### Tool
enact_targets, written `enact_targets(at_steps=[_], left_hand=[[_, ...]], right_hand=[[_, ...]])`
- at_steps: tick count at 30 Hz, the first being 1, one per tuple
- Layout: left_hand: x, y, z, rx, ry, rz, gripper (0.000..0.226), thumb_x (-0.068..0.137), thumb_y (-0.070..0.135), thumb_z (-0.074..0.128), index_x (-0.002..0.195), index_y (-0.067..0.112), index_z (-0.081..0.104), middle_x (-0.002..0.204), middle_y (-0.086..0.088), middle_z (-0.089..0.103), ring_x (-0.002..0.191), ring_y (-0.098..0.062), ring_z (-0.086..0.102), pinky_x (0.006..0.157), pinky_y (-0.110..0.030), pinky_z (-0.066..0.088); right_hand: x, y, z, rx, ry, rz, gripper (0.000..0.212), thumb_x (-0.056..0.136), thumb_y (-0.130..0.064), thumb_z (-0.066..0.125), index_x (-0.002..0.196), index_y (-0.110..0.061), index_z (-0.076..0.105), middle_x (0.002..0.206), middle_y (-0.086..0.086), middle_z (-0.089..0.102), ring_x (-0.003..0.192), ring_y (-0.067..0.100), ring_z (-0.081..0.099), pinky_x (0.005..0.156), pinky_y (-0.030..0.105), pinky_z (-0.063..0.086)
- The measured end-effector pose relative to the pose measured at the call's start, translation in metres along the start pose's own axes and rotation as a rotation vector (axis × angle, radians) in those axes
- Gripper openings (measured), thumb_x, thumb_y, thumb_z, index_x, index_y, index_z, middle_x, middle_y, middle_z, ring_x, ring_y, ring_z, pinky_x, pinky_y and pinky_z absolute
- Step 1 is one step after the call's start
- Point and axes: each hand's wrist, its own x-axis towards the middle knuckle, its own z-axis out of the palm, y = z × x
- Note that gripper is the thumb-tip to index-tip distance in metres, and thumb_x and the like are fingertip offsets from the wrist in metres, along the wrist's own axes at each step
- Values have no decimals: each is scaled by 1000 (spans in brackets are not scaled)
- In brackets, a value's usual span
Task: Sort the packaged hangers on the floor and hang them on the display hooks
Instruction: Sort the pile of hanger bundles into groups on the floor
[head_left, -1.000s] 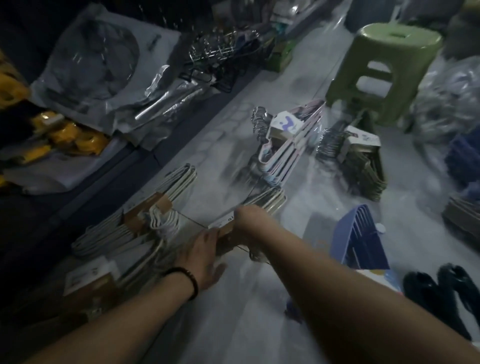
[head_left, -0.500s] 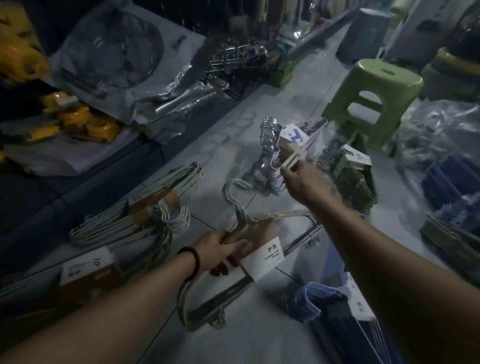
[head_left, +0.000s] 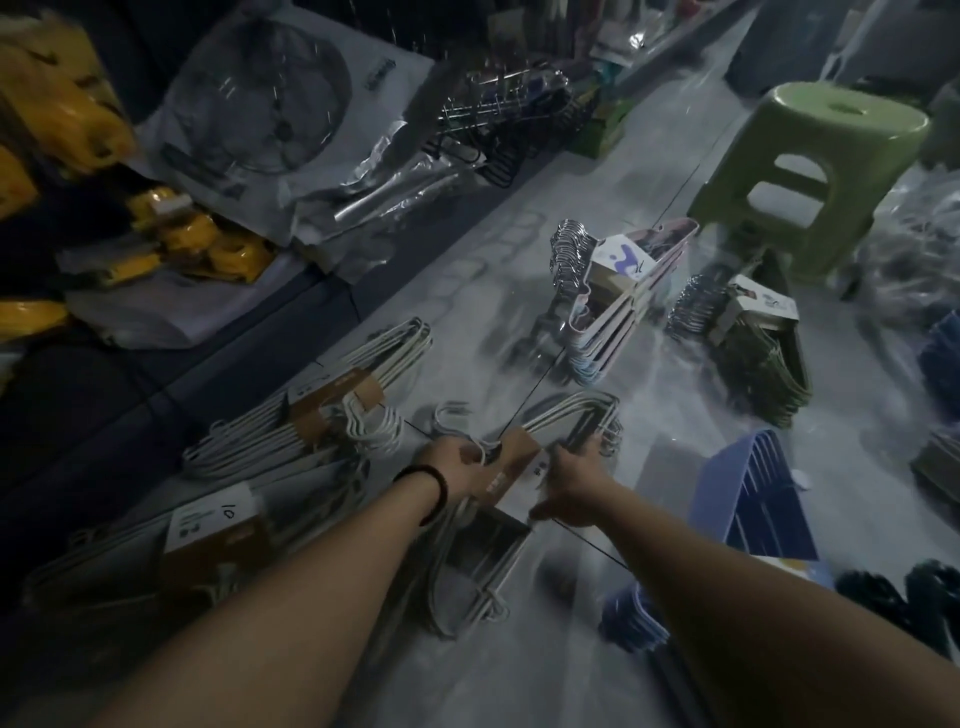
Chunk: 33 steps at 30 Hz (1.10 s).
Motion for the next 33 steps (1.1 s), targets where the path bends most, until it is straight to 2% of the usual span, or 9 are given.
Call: enact_targets(at_steps=[2,6,10,18,21,23,27,30,33], left_hand=[[-6,-9,-19,159,157,161,19,90,16,67,105,27,72,113,-2,72,108,-23,67,93,-33,55],[-20,-42,-56,666,638,310,39,81,39,74,115,32,57,124,-1,52,117,-28,47,97,-44,46],[-14,-82,-73,690,499,-50,73,80,52,76,139,30,39,143,-10,36,129,-34,35,107,-47,37],[5,-66,-83,409,528,106,55,90,24,71,142,34,55,155,-9,36,139,-35,37,115,-42,35],[2,-56,-99,268,648,171,50,86,22,74,133,24,57,137,-10,55,125,-34,54,107,-45,46],[-6,-45,-114,217,700,188,37,85,26,75,117,23,56,115,-8,66,109,-33,63,100,-47,50],[-21,-27,-146,303,800,92,31,80,38,74,95,32,48,91,-1,69,105,-34,65,116,-69,25],[-36,-4,-171,88,829,249,35,81,44,77,89,31,46,77,6,61,80,-27,66,77,-42,55],[-52,31,-190,-43,955,374,32,85,34,78,94,22,50,81,7,56,71,-16,55,56,-24,37]], right_hand=[[3,3,-1,77,31,-1,111,71,-52,90,160,-23,31,164,17,9,152,41,18,128,42,17],[3,-20,3,116,161,106,77,86,-68,67,145,-23,47,158,24,25,144,45,34,120,55,35],[4,-62,4,193,342,98,54,101,-55,46,130,-11,54,138,25,50,126,44,51,107,54,46],[-16,-86,7,144,206,-49,72,90,-76,47,128,-15,59,129,19,58,117,41,60,99,51,53],[-10,-88,-4,314,172,-81,89,63,-83,39,108,-12,66,109,16,69,98,37,67,87,50,59],[-7,-93,-12,346,207,-99,66,76,-68,45,102,-11,67,102,16,72,89,34,68,79,45,60],[-9,-109,-23,475,234,-143,43,98,-45,57,76,-9,66,73,11,70,69,28,69,62,35,50],[-9,-119,-29,665,192,-130,44,102,-38,60,70,-8,62,59,6,58,56,25,59,63,42,53],[-12,-123,-37,769,215,-154,45,96,-45,62,63,-14,54,58,6,51,60,25,53,62,42,44]])
